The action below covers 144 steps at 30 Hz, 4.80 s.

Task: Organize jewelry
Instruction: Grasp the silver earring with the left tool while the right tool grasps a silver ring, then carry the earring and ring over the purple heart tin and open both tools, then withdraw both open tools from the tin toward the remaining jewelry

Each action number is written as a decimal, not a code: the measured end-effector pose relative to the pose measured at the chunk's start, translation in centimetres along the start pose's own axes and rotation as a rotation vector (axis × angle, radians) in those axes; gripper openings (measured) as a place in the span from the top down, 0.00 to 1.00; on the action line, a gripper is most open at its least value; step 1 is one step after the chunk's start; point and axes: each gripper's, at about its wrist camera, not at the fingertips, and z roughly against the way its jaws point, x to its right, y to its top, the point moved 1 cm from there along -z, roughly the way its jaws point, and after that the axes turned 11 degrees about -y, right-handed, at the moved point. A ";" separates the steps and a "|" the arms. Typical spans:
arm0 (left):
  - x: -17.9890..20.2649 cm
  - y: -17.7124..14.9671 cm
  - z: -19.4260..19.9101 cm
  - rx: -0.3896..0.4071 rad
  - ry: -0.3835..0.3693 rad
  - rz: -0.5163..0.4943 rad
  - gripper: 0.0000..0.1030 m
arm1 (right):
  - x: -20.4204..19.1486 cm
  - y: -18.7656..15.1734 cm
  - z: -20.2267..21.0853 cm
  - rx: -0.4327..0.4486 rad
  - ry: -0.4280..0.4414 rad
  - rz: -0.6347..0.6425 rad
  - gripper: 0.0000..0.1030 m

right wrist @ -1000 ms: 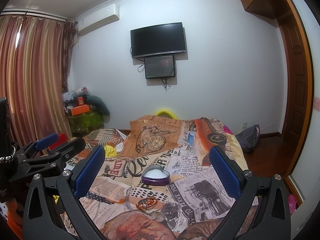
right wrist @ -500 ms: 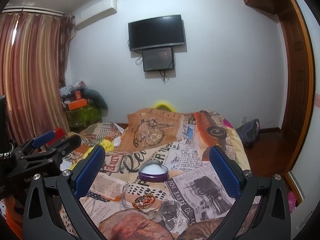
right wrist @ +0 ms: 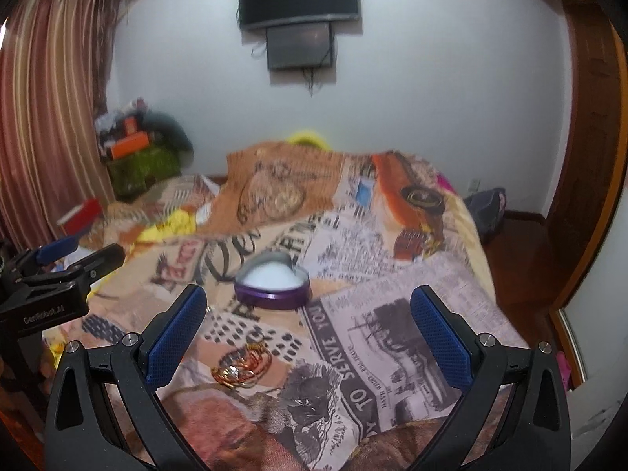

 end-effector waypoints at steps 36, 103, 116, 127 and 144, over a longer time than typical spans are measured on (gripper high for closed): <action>-2.3 -4.4 -15.4 -0.467 -0.232 0.000 0.81 | -4.8 -3.3 -13.1 -0.447 0.336 0.270 0.72; 2.0 1.4 -17.7 -0.323 -0.345 -0.058 0.92 | -2.4 2.0 -16.7 -0.285 0.277 0.165 0.81; 2.0 0.9 -18.3 -0.340 -0.348 -0.051 0.92 | -3.2 1.1 -17.6 -0.329 0.279 0.201 0.81; 1.5 1.6 -16.7 -0.328 -0.316 -0.046 0.91 | -2.8 1.9 -16.9 -0.317 0.258 0.194 0.73; 2.7 2.1 -10.8 -0.284 -0.278 -0.100 0.70 | -1.2 3.3 -10.9 -0.238 0.225 0.172 0.72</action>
